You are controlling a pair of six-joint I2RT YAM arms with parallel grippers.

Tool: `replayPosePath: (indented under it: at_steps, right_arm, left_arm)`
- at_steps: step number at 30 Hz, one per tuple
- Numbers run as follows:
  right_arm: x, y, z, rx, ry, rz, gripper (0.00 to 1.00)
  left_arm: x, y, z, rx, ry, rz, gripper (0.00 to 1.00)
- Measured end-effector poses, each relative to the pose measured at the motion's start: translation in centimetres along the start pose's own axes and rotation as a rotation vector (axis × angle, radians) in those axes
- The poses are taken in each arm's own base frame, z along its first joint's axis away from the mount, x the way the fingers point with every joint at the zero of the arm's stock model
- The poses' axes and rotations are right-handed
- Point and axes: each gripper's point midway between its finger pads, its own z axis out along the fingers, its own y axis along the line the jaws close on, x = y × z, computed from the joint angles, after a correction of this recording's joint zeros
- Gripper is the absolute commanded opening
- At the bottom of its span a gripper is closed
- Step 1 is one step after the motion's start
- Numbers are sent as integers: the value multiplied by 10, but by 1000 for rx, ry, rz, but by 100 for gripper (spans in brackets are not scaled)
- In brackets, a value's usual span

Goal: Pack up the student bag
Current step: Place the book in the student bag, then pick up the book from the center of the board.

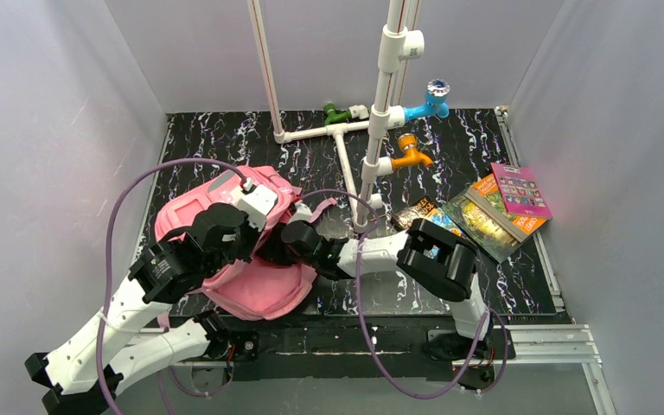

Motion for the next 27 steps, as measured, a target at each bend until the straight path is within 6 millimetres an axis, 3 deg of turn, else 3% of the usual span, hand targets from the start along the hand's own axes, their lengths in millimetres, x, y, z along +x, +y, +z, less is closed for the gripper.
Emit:
replayPosePath:
  at_steps: [2, 5, 10, 12, 15, 18, 20, 22, 27]
  right_arm:
    - [9, -13, -13, 38, 43, -22, 47]
    - [16, -34, -52, 134, 100, -92, 55]
    - [-12, -28, -125, 187, 106, -217, 59]
    - [-20, -32, -154, 214, 109, -258, 61]
    - [-23, -53, -193, 274, 118, -291, 77]
    - [-16, -76, -223, 265, 137, -325, 87]
    - [-12, -78, -231, 224, 142, -336, 87]
    - [-11, -71, -227, 190, 145, -346, 88]
    - [-1, -65, -185, 234, 216, -400, 94]
  left_arm:
    - [4, 1, 2, -10, 11, 4, 0]
    - [9, 1, 5, -15, 28, 10, 0]
    - [17, -12, 20, 21, 47, 18, 0]
    - [12, -19, 24, 51, 30, 7, 0]
    - [-4, -31, 28, 101, -28, -20, 0]
    - [-16, -37, 29, 131, -75, -47, 0]
    - [-18, -43, 30, 156, -84, -58, 0]
    - [-17, -47, 31, 174, -78, -69, 0]
    - [-3, -54, 38, 189, -8, -111, 0]
